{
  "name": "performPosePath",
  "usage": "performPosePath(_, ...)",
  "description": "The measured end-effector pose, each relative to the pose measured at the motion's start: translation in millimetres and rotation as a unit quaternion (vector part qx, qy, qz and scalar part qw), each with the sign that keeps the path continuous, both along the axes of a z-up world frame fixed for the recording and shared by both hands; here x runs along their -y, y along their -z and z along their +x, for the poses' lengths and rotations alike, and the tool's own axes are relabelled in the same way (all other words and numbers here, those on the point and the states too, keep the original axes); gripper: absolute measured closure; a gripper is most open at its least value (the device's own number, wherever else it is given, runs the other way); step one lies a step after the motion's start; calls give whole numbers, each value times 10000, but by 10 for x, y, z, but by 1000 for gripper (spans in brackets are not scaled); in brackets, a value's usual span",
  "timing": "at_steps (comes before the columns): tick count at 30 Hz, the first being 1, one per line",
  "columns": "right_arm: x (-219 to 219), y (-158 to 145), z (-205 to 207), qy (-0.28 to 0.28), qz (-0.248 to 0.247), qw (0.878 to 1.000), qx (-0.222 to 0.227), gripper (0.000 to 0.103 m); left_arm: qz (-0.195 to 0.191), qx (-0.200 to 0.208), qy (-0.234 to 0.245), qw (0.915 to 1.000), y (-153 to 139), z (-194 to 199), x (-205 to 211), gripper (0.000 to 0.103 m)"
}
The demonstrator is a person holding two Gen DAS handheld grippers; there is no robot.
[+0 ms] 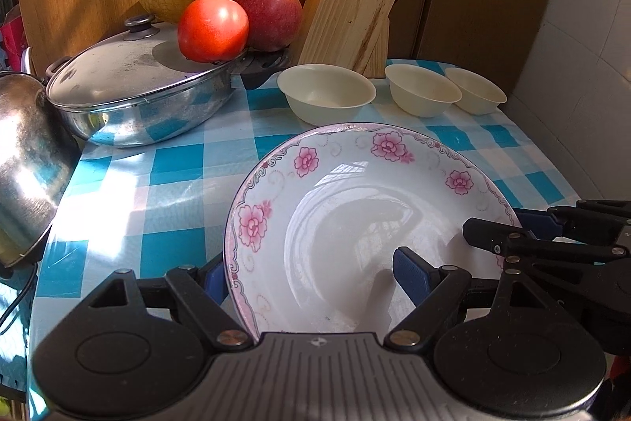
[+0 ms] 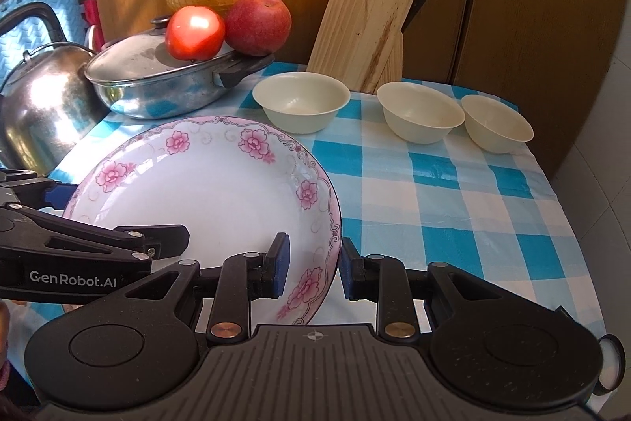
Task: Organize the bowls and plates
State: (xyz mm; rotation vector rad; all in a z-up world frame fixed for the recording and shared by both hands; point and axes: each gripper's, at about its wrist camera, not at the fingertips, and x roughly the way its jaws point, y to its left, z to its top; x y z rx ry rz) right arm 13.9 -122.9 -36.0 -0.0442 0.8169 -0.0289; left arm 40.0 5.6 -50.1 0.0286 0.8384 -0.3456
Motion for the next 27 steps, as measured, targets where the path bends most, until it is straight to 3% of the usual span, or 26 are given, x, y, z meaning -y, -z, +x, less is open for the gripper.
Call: performPosePath(27, 158, 62, -373, 334, 35, 9992, -209, 69, 221, -76, 405, 9989, 79, -208, 249, 26)
